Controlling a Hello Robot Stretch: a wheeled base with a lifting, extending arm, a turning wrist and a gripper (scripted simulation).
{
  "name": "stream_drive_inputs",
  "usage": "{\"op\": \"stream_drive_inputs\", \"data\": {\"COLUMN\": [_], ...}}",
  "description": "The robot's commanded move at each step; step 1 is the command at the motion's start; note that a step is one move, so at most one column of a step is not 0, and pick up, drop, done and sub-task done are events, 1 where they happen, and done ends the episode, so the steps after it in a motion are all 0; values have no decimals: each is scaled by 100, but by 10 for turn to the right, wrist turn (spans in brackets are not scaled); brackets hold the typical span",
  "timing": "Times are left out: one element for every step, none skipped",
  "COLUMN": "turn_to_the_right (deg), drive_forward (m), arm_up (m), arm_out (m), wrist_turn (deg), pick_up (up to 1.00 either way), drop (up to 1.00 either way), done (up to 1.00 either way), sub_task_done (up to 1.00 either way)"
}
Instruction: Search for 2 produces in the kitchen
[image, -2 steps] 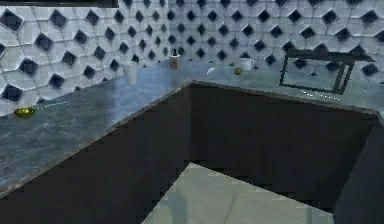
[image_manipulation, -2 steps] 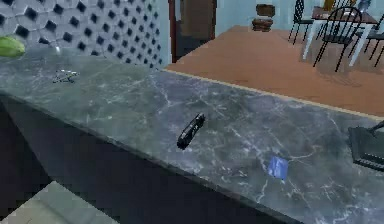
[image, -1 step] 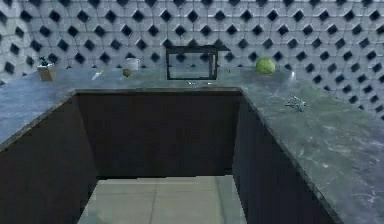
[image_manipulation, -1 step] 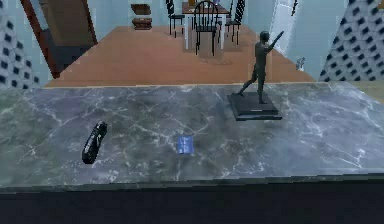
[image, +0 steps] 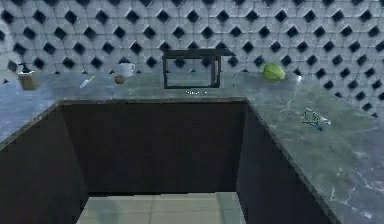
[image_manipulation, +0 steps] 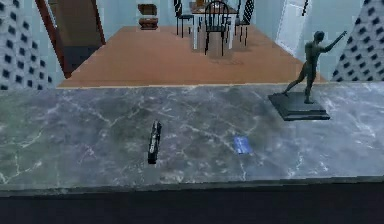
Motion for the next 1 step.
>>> {"op": "stream_drive_inputs", "data": {"turn_to_the_right": [60], "drive_forward": [0], "arm_up": [0], "arm_out": [0], "wrist_turn": [0], "pick_up": [0], "drop": [0], "done": [0], "sub_task_done": [0]}}
